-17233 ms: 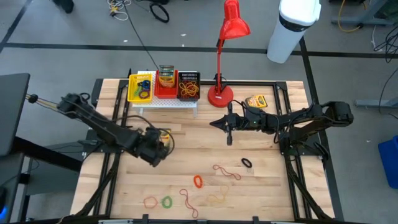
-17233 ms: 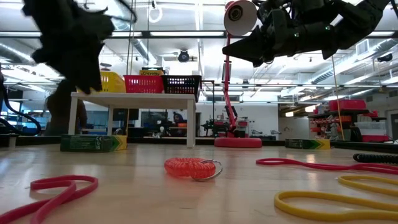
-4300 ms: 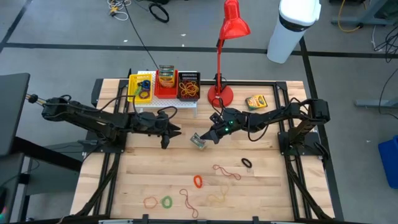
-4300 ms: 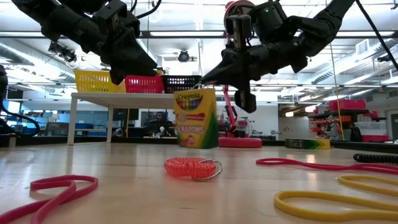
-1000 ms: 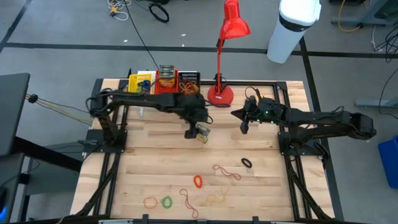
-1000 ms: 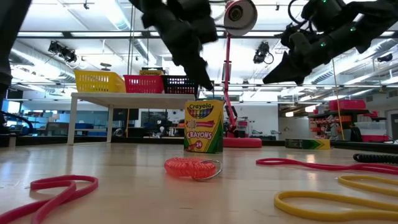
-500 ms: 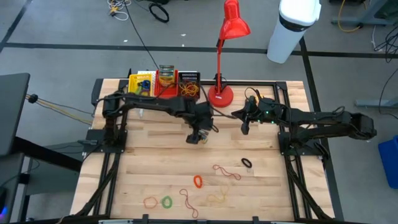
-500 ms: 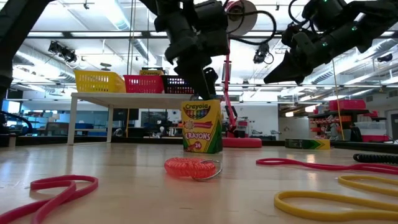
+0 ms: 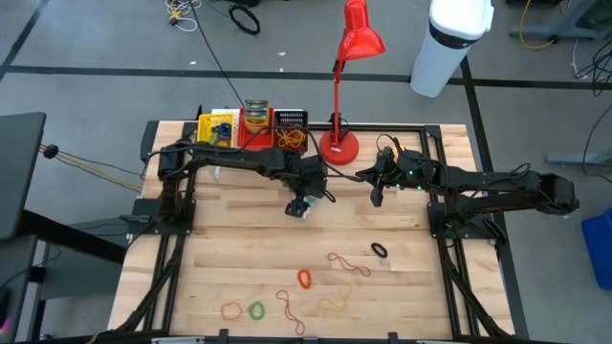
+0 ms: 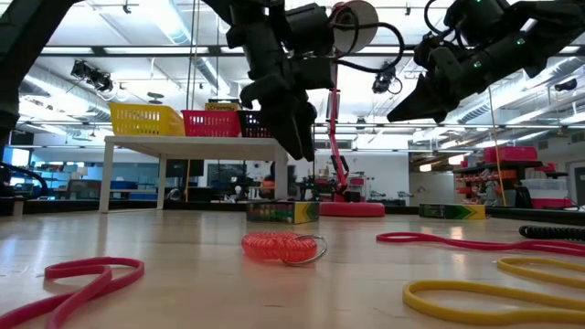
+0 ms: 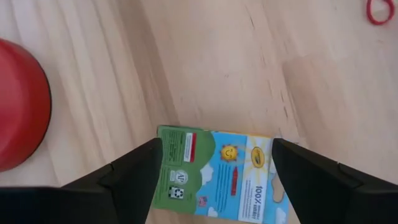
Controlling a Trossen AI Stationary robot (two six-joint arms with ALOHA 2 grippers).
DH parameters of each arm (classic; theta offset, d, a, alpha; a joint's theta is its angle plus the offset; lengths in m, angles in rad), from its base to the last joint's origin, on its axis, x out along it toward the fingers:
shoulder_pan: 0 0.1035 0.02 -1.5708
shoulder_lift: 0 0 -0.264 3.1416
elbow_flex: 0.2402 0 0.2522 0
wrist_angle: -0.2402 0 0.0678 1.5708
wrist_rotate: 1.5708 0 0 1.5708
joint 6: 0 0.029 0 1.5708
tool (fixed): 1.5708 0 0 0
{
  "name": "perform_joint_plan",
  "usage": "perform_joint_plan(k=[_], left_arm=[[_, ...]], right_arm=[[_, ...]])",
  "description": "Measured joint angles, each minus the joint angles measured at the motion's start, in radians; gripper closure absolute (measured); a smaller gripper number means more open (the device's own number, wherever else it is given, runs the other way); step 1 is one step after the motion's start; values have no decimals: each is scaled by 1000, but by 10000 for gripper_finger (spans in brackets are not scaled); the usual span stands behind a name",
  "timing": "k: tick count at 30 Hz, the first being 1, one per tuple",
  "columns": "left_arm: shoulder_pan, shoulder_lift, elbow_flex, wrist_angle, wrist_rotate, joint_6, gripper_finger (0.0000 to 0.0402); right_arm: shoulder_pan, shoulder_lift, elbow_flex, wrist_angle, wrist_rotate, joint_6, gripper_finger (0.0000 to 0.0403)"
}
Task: Pick & Place Office Desk Supplies
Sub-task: Put the crayon box into the red bin on the shelf
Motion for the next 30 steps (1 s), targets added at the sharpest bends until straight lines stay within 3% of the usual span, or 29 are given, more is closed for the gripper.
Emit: perform_joint_plan(k=[7,12,22,26,30], left_arm=[[-28,-7,-5,-102,-21,-55,93],[-95,-7,-71,-89,-77,-114,103],[-208,-8,-275,158,-356,-164,153],[-233,-8,-304,192,-480,-198,165],[-244,-8,-307,196,-522,-235,197]], right_arm=[[0,0,0,0,-1,0,397],[0,0,0,0,-2,-10,395],[0,0,0,1,-2,-8,399],[0,0,0,16,-3,0,394],[0,0,0,22,-3,0,388]])
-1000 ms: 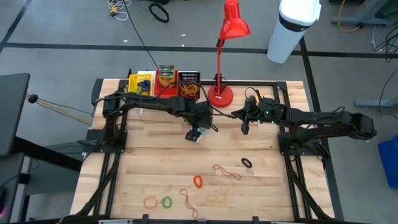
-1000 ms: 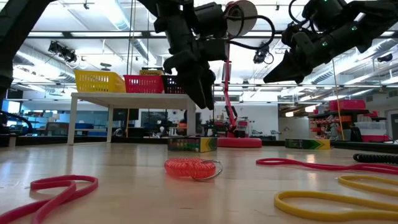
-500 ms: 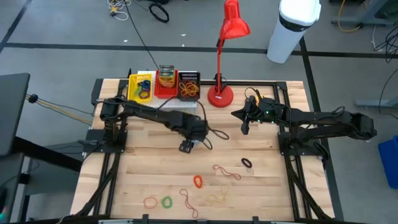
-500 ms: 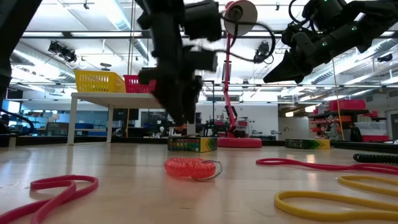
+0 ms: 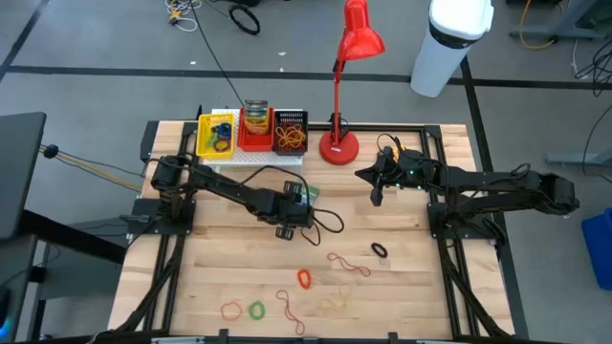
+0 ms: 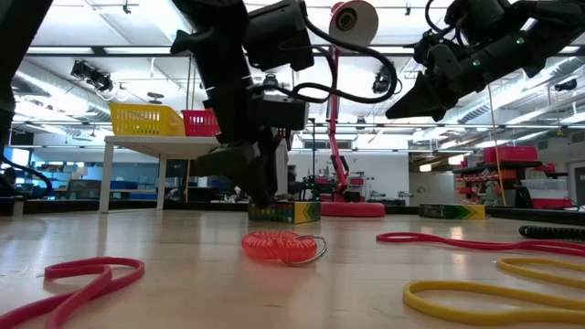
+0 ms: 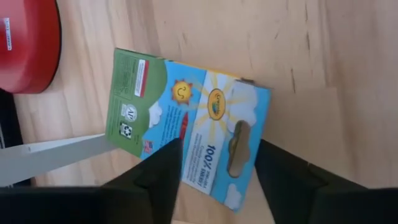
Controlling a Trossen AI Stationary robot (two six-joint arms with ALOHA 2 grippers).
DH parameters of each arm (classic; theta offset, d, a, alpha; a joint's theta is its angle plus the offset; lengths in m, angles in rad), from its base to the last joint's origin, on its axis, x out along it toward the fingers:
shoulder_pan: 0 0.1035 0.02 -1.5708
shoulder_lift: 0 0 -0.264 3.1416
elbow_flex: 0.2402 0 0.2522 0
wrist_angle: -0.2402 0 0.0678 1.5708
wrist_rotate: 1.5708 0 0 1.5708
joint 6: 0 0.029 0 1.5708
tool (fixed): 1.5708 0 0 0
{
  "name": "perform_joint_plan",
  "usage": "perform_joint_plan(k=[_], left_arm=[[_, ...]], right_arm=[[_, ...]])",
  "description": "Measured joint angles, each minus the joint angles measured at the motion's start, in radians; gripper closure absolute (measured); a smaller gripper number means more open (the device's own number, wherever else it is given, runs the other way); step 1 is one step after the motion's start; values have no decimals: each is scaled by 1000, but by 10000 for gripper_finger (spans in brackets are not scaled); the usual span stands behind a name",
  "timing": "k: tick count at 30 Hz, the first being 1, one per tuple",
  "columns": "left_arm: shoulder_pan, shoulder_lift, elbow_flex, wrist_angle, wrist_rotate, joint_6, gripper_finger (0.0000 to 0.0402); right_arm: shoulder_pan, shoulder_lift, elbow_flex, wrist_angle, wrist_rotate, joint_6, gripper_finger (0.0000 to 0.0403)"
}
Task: Pick & Place Office Desk Supplies
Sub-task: Put the crayon box into the red bin on the shelf
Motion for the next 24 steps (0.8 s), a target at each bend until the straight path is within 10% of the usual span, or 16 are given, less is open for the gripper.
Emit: perform_joint_plan(k=[14,24], left_arm=[[-1,0,0,-3,-1,24,385],[-19,-14,19,-22,-2,82,393]], right_arm=[[0,0,0,0,0,0,387],[24,34,2,-3,-30,28,383]])
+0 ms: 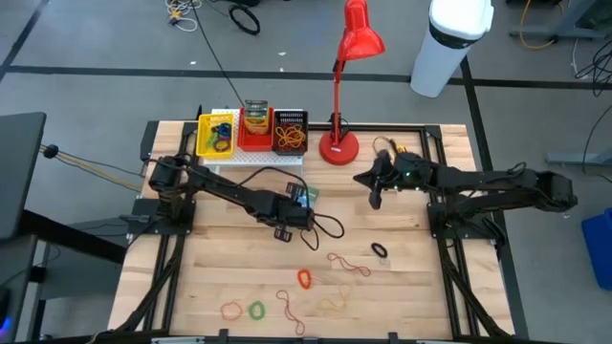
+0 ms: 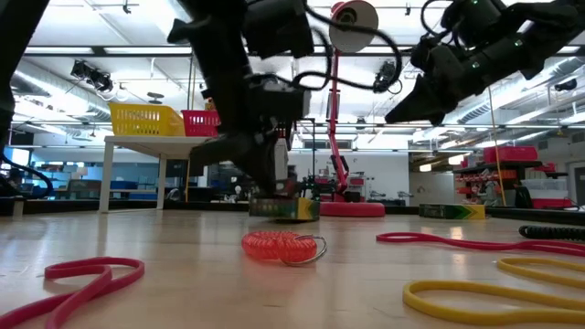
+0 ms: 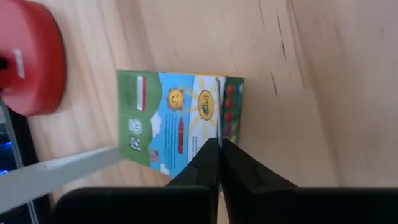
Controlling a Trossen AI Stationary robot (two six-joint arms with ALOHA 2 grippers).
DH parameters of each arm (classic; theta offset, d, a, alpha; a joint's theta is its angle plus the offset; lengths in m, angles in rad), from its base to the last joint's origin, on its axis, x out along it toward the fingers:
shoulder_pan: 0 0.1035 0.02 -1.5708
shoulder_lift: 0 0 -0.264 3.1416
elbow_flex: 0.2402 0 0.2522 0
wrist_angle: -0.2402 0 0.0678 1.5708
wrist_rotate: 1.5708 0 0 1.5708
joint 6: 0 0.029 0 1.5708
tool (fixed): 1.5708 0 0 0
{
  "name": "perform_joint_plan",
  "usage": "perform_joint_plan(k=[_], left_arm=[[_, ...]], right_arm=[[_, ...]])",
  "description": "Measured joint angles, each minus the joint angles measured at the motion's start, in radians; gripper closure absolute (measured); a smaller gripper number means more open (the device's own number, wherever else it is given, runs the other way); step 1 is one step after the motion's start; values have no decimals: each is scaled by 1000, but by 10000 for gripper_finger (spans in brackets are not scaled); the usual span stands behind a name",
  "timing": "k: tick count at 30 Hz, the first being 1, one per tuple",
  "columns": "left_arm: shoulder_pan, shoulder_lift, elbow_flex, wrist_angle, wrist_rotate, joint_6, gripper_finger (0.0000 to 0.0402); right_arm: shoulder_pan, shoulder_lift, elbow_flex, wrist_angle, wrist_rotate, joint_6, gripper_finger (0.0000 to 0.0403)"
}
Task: Pick & Place Office Desk Supplies
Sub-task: Put the crayon box into the red bin on the shelf
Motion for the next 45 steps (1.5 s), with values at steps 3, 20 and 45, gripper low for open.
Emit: perform_joint_plan(k=[3,20,45], left_arm=[[-1,-17,20,-15,-1,-18,393],[1,-118,28,8,-5,-151,393],[21,-117,28,37,22,-175,391]], right_arm=[[49,51,0,3,4,-5,361],[341,579,0,590,340,-232,98],[363,919,159,773,450,-205,234]])
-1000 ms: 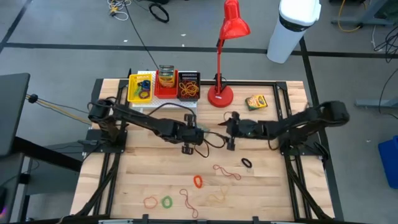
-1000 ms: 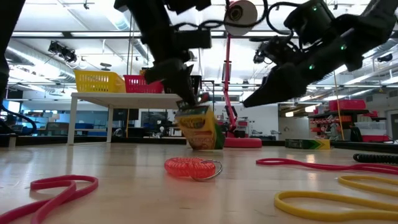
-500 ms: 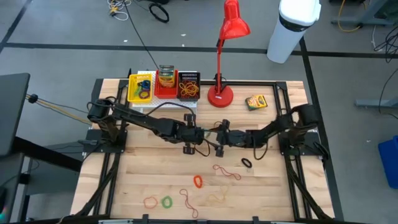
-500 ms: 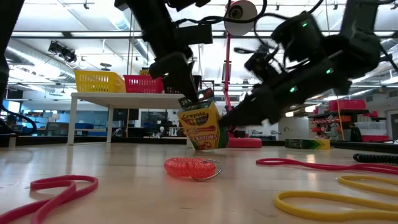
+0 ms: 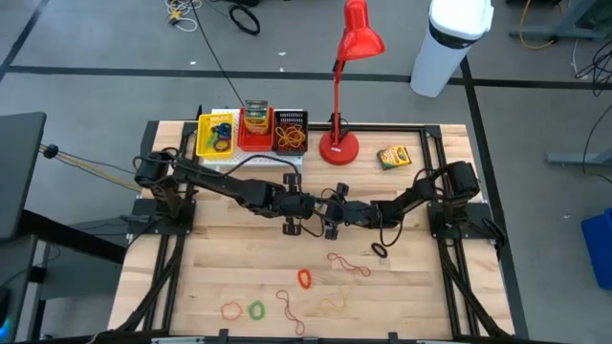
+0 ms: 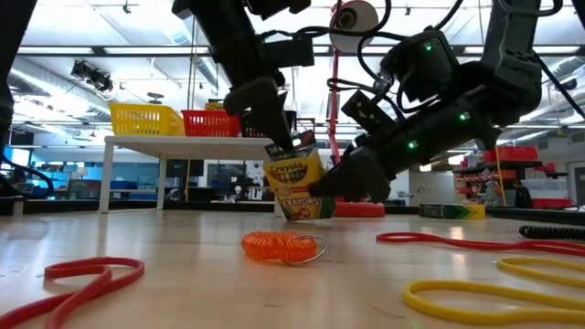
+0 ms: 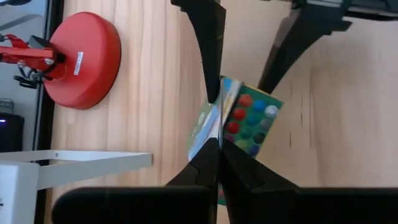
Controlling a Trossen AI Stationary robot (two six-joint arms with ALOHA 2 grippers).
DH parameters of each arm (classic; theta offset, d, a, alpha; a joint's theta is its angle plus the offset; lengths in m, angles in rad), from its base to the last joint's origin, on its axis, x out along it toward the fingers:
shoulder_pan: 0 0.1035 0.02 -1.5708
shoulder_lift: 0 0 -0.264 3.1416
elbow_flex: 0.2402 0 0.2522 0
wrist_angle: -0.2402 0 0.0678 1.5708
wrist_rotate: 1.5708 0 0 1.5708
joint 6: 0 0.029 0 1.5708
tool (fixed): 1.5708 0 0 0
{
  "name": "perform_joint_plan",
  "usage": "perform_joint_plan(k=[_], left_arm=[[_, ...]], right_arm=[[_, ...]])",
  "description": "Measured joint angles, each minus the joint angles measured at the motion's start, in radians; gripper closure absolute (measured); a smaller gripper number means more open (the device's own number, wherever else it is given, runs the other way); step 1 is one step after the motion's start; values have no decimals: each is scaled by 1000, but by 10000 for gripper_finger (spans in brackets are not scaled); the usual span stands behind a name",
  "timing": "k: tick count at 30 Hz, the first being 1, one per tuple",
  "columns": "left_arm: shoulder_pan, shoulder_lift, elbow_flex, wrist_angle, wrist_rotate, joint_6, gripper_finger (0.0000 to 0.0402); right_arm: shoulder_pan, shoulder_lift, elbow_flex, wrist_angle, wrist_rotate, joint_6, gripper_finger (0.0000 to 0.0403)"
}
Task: Pick & Place Office Desk Supplies
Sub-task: Put the crayon box into the red bin on the shelf
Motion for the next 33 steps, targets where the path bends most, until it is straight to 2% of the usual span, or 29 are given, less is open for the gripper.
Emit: perform_joint_plan(k=[5,9,15,20,25,28,33], left_arm=[[0,-12,0,12,-2,-37,384],[-2,-34,9,0,7,-40,359],[0,-38,111,-148,128,-46,280],[16,-39,127,-167,246,-35,194],[35,-2,127,-183,225,-34,110],[46,18,127,-180,211,-14,84],[51,49,126,-171,213,-12,84]], right_arm=[[0,0,0,7,-18,2,285],[0,0,0,13,-43,4,283],[0,0,0,22,-87,29,265],[0,0,0,25,-93,29,274],[0,0,-1,29,-99,28,277],[0,0,-1,30,-110,30,278],[0,0,-1,30,-116,30,278]])
